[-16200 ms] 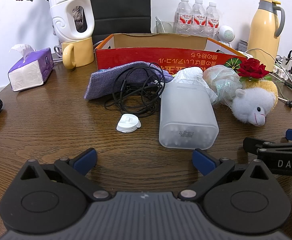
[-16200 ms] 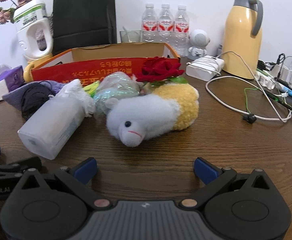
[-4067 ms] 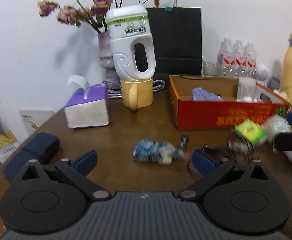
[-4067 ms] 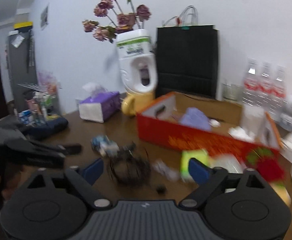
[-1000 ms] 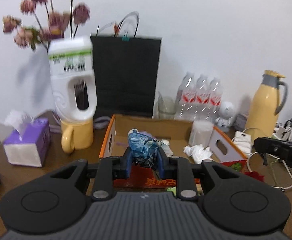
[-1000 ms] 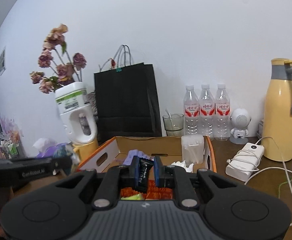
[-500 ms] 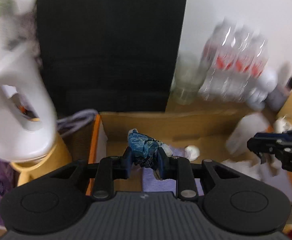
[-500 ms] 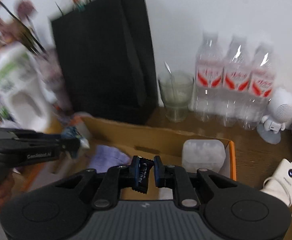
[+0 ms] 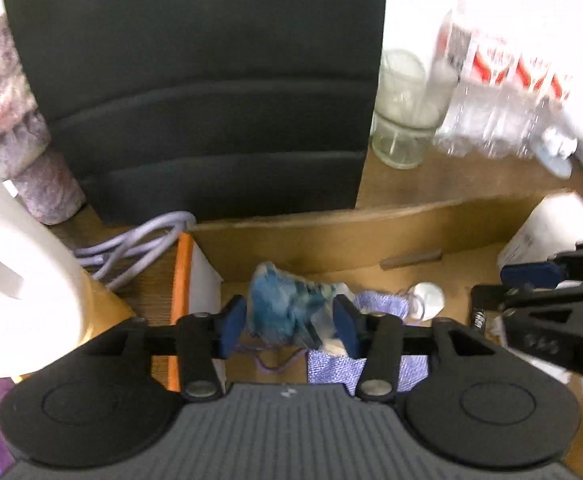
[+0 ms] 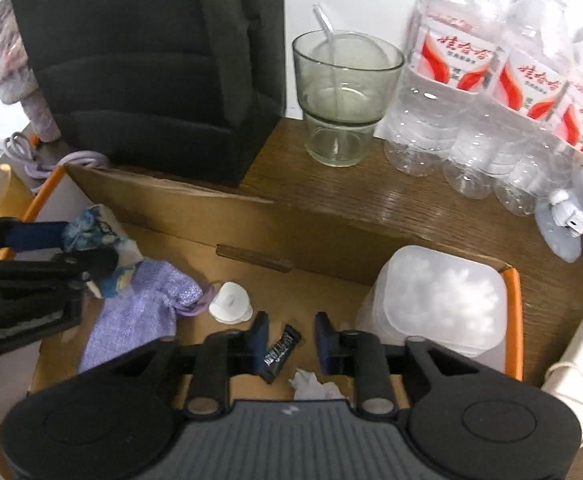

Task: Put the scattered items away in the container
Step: 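Carry the blue bag and black plug into the box and open both grippers, then withdraw both grippers from the box toward the remaining table items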

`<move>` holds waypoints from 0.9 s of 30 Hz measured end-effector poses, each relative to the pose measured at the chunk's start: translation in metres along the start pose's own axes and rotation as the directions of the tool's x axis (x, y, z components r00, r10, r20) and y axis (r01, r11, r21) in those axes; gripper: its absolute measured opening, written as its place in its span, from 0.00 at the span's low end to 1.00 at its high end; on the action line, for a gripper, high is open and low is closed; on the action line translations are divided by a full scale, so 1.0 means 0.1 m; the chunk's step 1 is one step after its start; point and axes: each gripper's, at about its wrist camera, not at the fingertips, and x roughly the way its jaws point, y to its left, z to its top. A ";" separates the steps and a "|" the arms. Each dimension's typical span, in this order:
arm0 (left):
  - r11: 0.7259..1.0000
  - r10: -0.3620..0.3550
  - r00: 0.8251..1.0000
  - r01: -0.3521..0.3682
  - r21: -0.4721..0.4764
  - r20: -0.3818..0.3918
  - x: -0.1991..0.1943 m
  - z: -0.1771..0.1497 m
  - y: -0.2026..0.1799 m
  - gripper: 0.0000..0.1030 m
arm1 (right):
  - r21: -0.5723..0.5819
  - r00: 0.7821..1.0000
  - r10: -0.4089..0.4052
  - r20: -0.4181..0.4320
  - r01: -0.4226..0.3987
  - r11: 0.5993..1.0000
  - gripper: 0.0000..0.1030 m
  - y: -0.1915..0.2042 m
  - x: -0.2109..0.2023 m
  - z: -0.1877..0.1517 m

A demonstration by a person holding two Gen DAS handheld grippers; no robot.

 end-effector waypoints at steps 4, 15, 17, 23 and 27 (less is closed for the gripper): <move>1.000 0.007 1.000 -0.007 -0.020 -0.016 -0.29 0.09 0.03 1.00 | 0.021 0.999 0.008 0.031 -0.009 1.000 0.35 -0.03 -0.32 0.02; 0.998 -0.021 0.996 0.015 -0.069 -0.091 -0.95 -0.09 -0.04 1.00 | 0.072 0.996 -0.004 0.091 -0.003 0.997 0.77 -0.20 -1.27 -0.27; 0.998 -0.026 0.996 0.020 -0.065 -0.088 -1.06 -0.15 -0.08 1.00 | 0.078 0.995 -0.014 0.097 0.006 0.997 0.77 -0.21 -1.36 -0.37; 0.998 -0.030 0.999 0.028 -0.050 -0.041 -1.37 -0.31 -0.13 1.00 | 0.073 0.993 -0.017 0.120 0.009 0.997 0.79 -0.14 -1.64 -0.64; 0.998 -0.020 1.000 0.019 -0.057 -0.011 -1.56 -0.42 -0.11 1.00 | 0.066 0.989 -0.012 0.147 0.002 0.998 0.80 -0.07 -1.81 -0.76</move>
